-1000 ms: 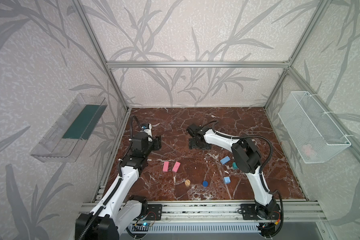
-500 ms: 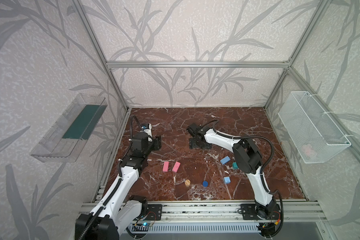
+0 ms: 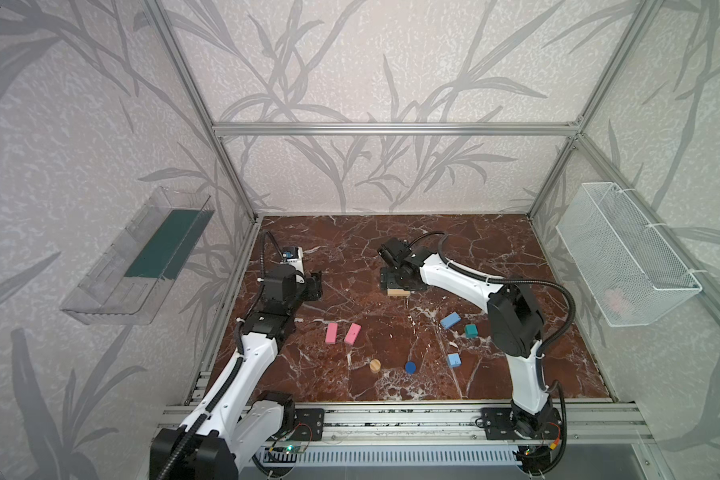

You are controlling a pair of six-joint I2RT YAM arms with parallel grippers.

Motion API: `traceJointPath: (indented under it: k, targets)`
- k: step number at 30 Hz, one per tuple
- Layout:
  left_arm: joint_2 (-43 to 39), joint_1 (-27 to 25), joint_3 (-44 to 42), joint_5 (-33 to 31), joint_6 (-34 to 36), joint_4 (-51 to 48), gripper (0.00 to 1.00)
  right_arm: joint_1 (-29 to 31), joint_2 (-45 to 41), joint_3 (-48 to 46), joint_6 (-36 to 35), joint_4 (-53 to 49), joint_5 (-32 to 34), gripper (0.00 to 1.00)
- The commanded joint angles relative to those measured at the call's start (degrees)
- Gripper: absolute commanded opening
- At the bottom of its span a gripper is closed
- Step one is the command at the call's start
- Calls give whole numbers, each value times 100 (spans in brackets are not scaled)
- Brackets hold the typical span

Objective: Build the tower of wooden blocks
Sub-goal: 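Open the right gripper to release the bar on top of the other, then raise the right gripper off the stack while moving the left arm toward the pink blocks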

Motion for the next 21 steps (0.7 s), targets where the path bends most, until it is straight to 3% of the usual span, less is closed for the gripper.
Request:
traceJointPath:
  k: [1, 14, 21]
  targets:
    - [-60, -8, 96, 5, 55, -29, 64, 42, -630, -298, -117, 84, 334, 99]
    - [239, -16, 295, 248, -154, -131, 63, 62, -2199, -1777, -190, 637, 952, 100]
    - [437, -16, 420, 236, -155, -315, 63, 54, -2944, -2698, -280, 1042, 1132, 95]
